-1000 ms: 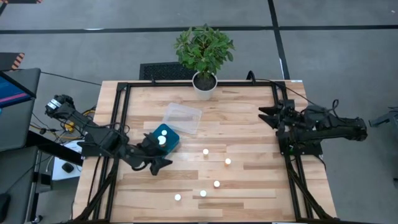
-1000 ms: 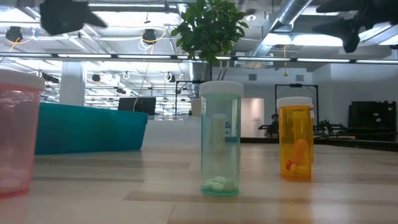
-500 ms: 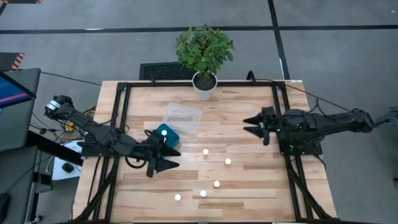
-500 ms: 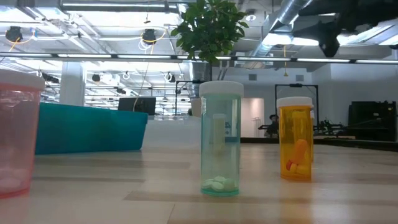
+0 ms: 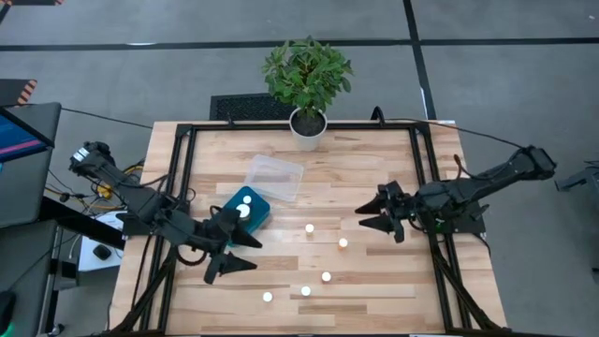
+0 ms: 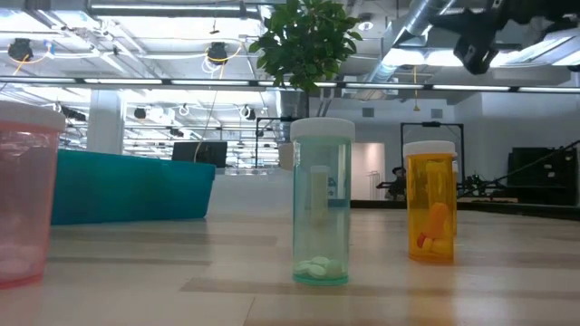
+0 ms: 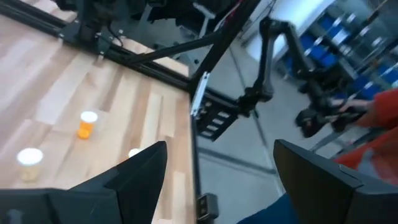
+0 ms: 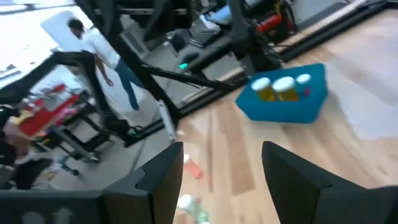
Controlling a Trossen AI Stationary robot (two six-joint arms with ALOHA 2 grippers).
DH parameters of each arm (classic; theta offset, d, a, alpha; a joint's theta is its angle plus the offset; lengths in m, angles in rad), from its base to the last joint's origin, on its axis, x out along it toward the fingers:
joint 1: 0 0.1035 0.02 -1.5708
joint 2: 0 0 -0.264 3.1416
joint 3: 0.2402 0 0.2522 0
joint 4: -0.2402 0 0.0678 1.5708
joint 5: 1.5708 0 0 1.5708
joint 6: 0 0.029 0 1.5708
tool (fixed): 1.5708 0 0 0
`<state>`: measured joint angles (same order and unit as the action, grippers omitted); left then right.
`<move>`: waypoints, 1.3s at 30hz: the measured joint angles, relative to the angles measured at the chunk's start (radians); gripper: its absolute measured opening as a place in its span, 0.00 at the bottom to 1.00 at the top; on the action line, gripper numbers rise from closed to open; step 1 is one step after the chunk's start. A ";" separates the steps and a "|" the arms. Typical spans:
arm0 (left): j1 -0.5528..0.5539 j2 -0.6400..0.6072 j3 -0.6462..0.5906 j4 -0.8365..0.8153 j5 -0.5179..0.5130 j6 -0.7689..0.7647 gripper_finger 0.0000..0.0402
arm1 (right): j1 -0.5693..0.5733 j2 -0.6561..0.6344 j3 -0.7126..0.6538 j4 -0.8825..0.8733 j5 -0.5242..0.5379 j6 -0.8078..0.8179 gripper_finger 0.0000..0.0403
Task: Pick and place medicine bottles into bin by pill shape (circle, oval)
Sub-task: Put the orange pill bottle into the transparent bin
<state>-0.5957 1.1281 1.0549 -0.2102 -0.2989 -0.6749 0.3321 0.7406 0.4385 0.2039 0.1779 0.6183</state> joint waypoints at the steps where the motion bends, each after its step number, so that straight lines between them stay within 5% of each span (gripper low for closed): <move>1: 0.000 0.009 0.028 -0.042 -0.001 0.013 0.72 | 0.008 0.003 0.000 0.007 0.000 0.003 0.56; 8: 0.003 0.101 0.191 -0.301 0.000 0.062 0.72 | 0.035 0.039 0.000 0.008 0.003 0.003 0.56; 13: 0.016 0.141 0.213 -0.334 0.000 0.054 0.72 | 0.034 0.046 0.000 0.029 0.004 0.003 0.56; 18: 0.043 0.152 0.212 -0.232 0.004 0.041 0.72 | 0.023 0.019 0.022 0.159 -0.022 0.003 0.56; 27: 0.194 0.147 0.212 0.344 0.207 0.071 0.72 | 0.015 -0.044 0.248 0.114 -0.172 -0.289 0.56; 34: 0.267 0.129 0.211 0.197 0.210 -0.015 0.72 | 0.020 -0.029 0.376 0.040 -0.244 -0.496 0.56; 39: 0.315 0.111 0.212 0.071 0.263 -0.062 0.72 | 0.011 -0.009 0.469 0.025 -0.244 -0.479 0.56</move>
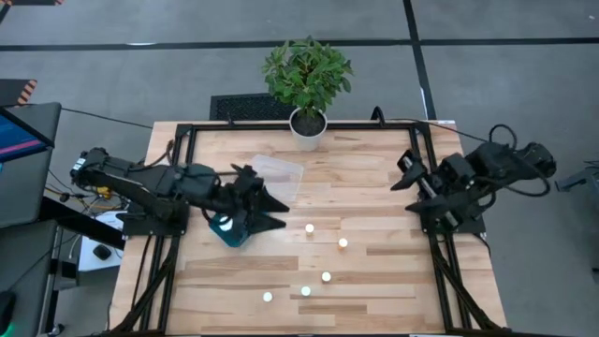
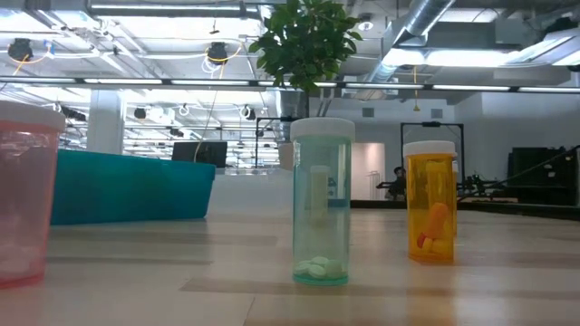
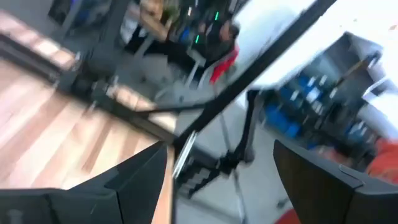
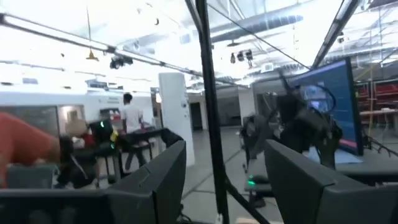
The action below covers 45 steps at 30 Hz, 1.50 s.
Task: Pick and place medicine bottles into bin by pill shape (circle, oval)
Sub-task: Put the orange pill bottle into the transparent bin
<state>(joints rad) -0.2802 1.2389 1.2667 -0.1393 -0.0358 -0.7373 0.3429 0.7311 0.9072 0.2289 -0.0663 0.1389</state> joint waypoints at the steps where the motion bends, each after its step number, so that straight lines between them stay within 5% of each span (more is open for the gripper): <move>1: 0.006 0.004 0.000 -0.023 0.009 0.016 0.72 | 0.000 0.001 0.016 -0.019 -0.002 -0.001 0.56; 8: 0.043 0.025 -0.001 0.013 0.043 0.169 0.72 | 0.015 0.002 0.040 -0.159 -0.012 -0.014 0.56; 12: 0.095 -0.005 0.026 0.026 0.110 0.120 0.72 | 0.015 0.001 0.040 -0.128 0.005 0.015 0.56; 17: 0.159 -0.065 0.138 -0.141 0.215 0.242 0.72 | 0.014 0.000 0.040 -0.062 0.048 0.020 0.56; 21: 0.147 -0.119 0.168 -0.346 0.124 0.402 0.72 | -0.006 -0.013 0.040 -0.077 0.084 0.017 0.56; 26: 0.083 -0.148 0.167 -0.546 0.013 0.302 0.72 | -0.027 -0.032 0.039 -0.128 0.108 0.027 0.56; 31: 0.001 -0.146 0.166 -0.572 0.020 0.198 0.72 | -0.039 -0.051 0.040 -0.180 0.123 0.045 0.56; 45: -0.073 -0.208 0.166 -0.497 -0.101 0.274 0.72 | -0.039 -0.118 0.040 -0.221 0.198 0.010 0.56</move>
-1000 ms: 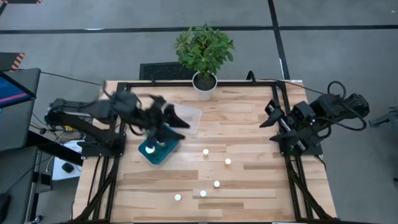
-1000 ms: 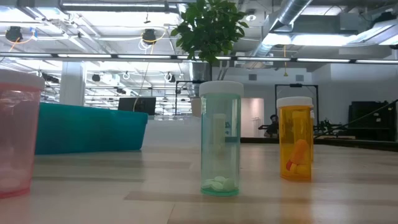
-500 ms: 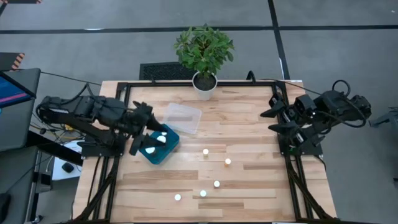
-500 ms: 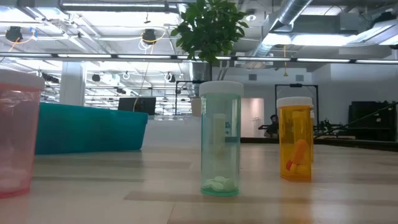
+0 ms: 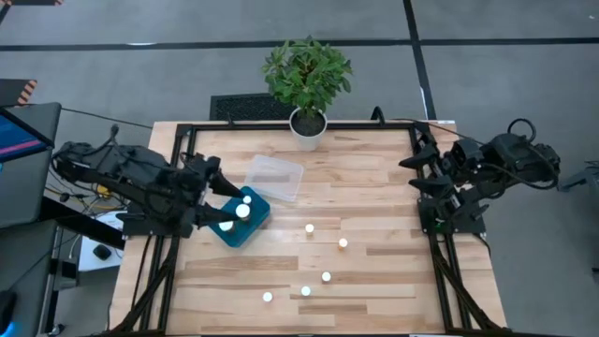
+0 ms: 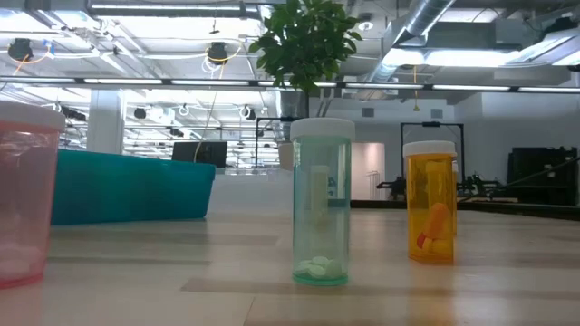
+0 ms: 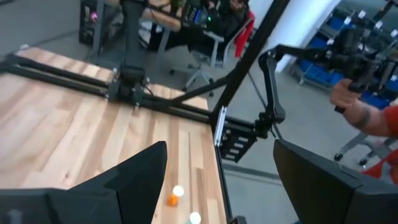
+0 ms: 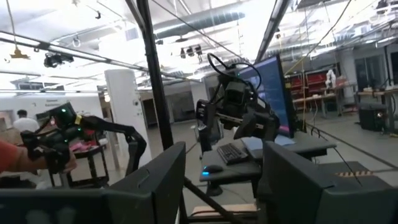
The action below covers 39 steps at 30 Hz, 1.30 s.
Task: Pick and place medicine bottles into bin by pill shape (circle, oval)
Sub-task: Put the orange pill bottle into the transparent bin
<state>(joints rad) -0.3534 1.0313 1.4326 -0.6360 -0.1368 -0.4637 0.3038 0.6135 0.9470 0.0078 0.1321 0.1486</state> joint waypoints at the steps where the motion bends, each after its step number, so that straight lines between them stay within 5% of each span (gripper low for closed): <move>1: 0.000 -0.010 0.000 -0.002 -0.010 0.000 0.72 | 0.000 -0.006 0.000 -0.001 0.000 0.000 0.56; 19: 0.000 -0.212 -0.042 -0.214 -0.217 -0.014 0.72 | 0.000 -0.120 0.000 -0.163 0.041 -0.052 0.56; 27: 0.000 -0.316 -0.201 -0.205 -0.270 -0.101 0.72 | 0.000 -0.130 0.000 -0.212 0.058 -0.045 0.56; 39: 0.000 -0.460 -0.486 0.026 -0.270 -0.191 0.72 | 0.000 -0.131 -0.054 -0.230 0.130 -0.040 0.56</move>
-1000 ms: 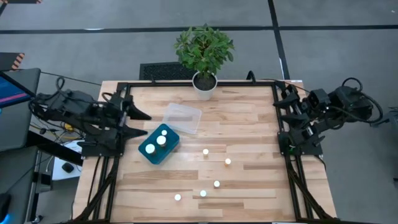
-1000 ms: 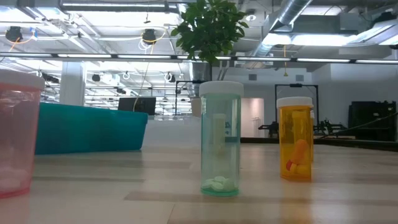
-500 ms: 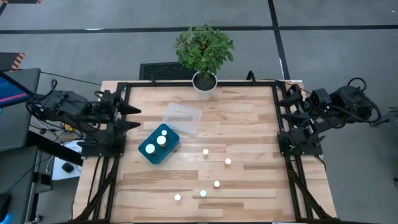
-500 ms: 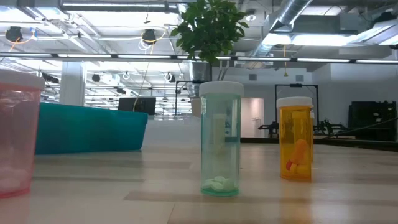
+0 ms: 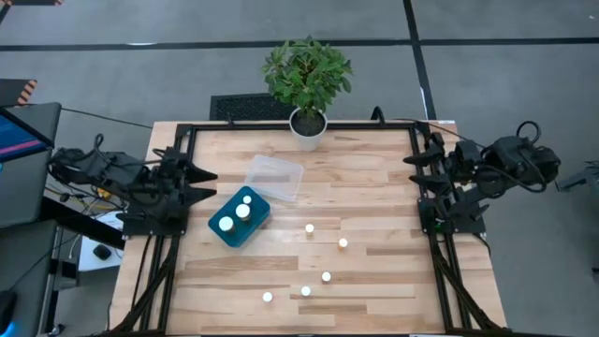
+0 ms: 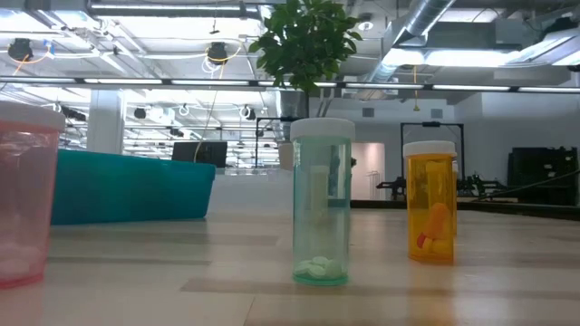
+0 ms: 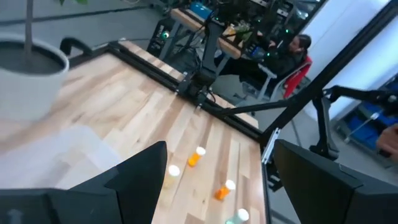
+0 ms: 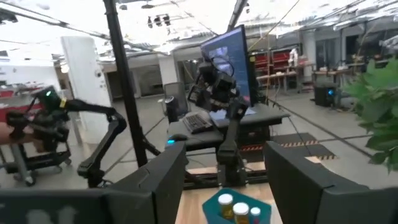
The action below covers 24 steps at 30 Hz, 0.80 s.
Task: Pick and place medicine bottles into bin by pill shape (circle, oval)
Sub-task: Put the orange pill bottle into the transparent bin
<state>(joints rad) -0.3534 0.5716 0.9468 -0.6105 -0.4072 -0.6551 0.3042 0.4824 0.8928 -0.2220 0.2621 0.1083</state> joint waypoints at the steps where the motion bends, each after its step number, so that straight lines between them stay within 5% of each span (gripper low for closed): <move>1: 0.000 -0.003 -0.017 0.005 0.001 -0.022 0.72 | 0.000 0.000 0.000 0.000 0.001 0.007 0.56; 7: 0.000 0.024 -0.130 0.054 0.073 -0.172 0.72 | 0.000 0.004 0.000 -0.004 0.001 0.088 0.56; 24: -0.089 0.464 -0.184 0.592 0.554 -0.105 0.72 | 0.000 0.124 0.001 -0.031 0.001 0.208 0.56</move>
<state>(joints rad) -0.4426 1.0353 0.7628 -0.0189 0.1471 -0.7601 0.3046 0.6065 0.8936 -0.2534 0.2636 0.3166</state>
